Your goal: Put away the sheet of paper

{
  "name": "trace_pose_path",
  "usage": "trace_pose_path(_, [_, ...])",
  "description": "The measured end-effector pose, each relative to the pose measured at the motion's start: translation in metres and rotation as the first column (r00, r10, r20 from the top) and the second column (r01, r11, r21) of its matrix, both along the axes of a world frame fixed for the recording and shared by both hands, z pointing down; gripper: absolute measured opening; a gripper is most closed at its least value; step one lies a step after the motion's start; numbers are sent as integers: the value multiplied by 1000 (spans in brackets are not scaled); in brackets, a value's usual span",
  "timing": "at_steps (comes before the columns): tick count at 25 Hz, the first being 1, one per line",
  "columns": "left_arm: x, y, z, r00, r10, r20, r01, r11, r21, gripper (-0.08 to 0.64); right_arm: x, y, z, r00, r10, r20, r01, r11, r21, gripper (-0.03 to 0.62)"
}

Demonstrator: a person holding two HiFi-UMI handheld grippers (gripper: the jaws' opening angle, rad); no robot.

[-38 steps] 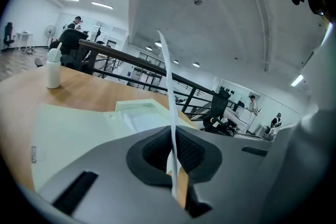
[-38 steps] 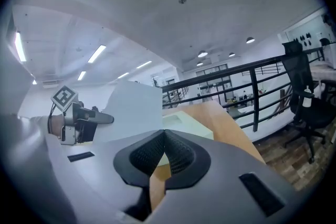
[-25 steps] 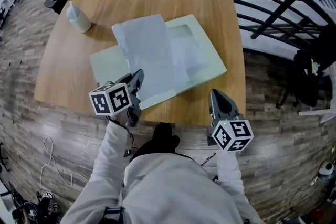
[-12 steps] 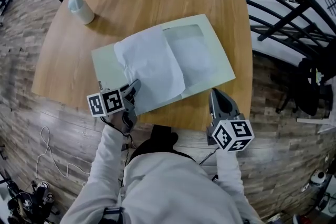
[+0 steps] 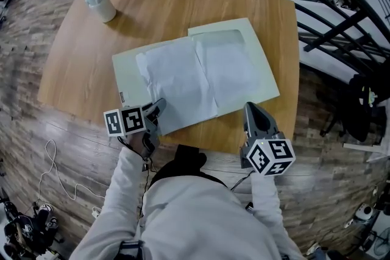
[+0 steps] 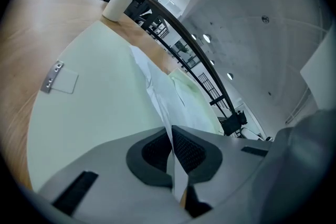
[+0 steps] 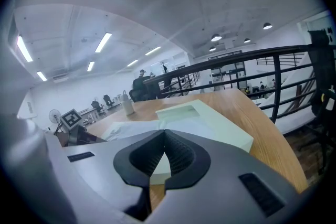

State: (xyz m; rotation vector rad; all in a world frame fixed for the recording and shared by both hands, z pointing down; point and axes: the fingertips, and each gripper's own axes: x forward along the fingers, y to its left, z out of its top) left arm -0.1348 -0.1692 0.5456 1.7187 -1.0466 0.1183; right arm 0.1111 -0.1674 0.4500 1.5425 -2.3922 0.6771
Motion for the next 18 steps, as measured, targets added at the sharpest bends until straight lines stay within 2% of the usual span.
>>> trace_pose_path(10, [6, -4, 1, 999, 17, -43, -16, 1000, 5, 17, -6, -5, 1, 1000, 0, -1, 0, 1000, 0, 26])
trace_pose_path(18, [17, -12, -28, 991, 54, -119, -35, 987, 155, 17, -2, -9, 5, 1000, 23, -4, -23, 1000, -12, 26])
